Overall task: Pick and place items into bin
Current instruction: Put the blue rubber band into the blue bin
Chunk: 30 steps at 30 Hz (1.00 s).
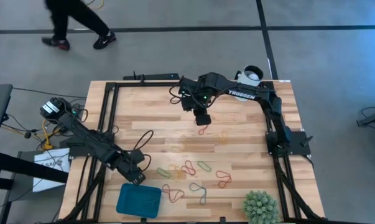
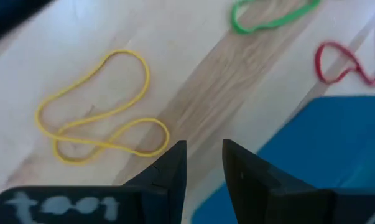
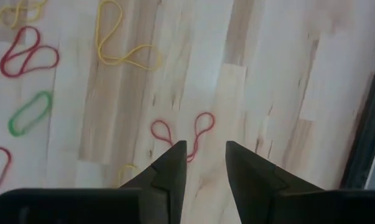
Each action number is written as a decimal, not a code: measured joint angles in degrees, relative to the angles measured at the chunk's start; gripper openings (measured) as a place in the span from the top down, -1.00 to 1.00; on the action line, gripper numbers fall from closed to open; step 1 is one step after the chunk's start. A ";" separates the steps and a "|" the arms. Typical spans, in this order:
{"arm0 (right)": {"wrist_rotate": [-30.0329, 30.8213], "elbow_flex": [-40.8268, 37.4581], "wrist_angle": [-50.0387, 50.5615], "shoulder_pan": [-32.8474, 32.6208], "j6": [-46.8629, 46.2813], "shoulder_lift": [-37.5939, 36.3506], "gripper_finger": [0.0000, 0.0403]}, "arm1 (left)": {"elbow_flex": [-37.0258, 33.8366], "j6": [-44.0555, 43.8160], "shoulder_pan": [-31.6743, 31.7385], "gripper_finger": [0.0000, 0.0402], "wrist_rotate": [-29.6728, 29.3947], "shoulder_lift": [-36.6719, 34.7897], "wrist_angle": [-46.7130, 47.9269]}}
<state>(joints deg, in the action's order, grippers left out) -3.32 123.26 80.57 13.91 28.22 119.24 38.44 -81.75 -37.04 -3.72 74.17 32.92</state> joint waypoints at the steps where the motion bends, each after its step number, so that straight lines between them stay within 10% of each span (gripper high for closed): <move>1: -0.01 0.00 -0.18 0.73 0.99 0.00 0.47 | 0.00 -1.60 -0.15 0.55 0.13 0.00 -0.08; 9: -0.56 0.00 -2.99 8.09 3.31 0.00 0.47 | 0.00 -5.88 -0.53 0.55 -1.49 0.00 1.53; 16: -14.16 -1.58 1.02 12.29 -0.91 -0.08 0.47 | 0.00 -3.58 1.27 0.55 -4.61 0.00 5.90; 30: -14.68 -15.67 5.75 -3.84 -17.44 -0.32 0.47 | 0.00 14.96 4.41 0.55 -17.04 0.00 7.66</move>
<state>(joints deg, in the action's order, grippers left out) -18.00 107.59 86.32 10.07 10.78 118.92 38.44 -66.79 -32.62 -20.76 74.17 40.58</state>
